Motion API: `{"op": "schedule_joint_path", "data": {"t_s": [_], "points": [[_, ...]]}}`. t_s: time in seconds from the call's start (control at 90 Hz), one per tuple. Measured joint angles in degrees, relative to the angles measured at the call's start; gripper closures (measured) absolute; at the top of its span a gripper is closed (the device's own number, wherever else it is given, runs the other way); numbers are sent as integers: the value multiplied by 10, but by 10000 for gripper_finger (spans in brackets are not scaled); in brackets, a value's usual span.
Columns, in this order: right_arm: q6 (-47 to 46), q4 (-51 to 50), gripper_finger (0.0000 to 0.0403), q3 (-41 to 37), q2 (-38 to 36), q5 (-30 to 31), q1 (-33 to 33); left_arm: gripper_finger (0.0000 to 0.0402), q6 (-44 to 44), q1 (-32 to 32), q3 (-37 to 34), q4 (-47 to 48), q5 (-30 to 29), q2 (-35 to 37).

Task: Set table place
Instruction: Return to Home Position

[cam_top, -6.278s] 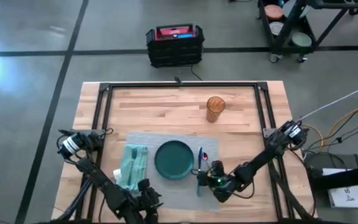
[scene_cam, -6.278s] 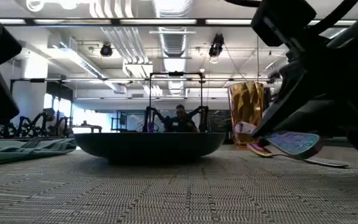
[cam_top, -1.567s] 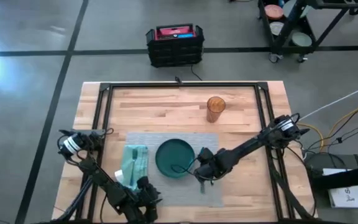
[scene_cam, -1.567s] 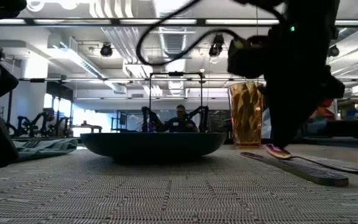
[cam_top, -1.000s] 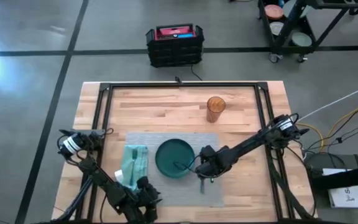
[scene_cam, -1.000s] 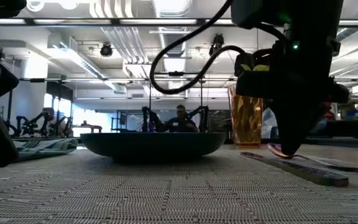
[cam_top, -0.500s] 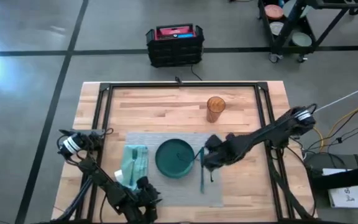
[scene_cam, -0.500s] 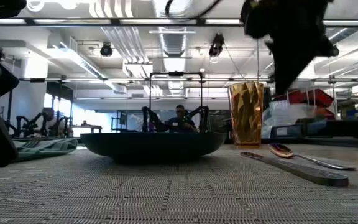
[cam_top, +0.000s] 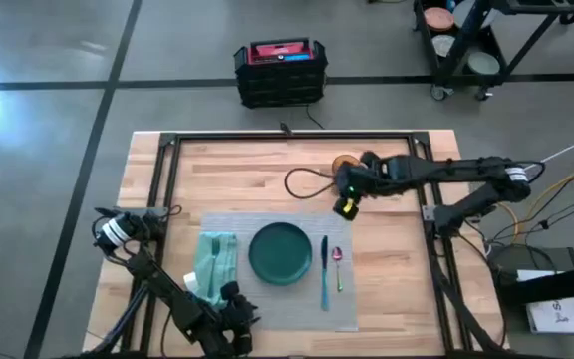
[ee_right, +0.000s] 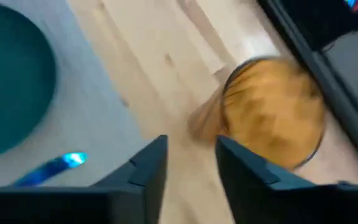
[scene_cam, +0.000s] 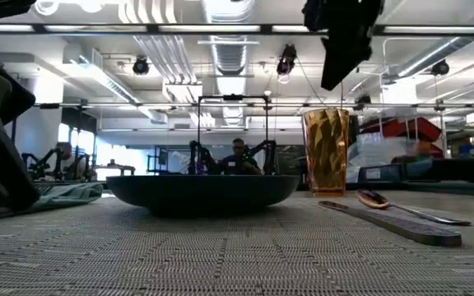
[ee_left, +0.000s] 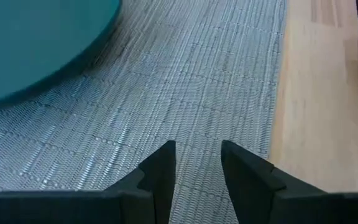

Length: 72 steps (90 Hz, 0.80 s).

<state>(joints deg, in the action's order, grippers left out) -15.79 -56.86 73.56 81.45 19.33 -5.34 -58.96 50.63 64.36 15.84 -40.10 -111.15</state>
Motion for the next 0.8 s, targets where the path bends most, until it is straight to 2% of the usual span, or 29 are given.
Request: {"op": "schedule_joint_path", "data": {"t_s": [0.089,0.2,0.3,0.444,0.589,0.756,0.8], "points": [[50,6,211,2,12,-4,-25,287,10,-2,0,0,1,0],[84,2,191,2,29,-29,-60,287,25,-3,0,0,1,0],[104,1,189,2,45,-64,-89,287,25,-3,0,0,1,0],[142,0,206,2,65,-82,-121,287,25,-7,0,0,1,0],[176,-2,255,2,79,-97,-133,287,24,-15,0,0,1,0],[213,-6,371,2,83,-105,-134,287,24,-28,0,0,2,0],[211,-19,389,3,80,-105,-133,287,24,-31,0,0,2,0]]}}
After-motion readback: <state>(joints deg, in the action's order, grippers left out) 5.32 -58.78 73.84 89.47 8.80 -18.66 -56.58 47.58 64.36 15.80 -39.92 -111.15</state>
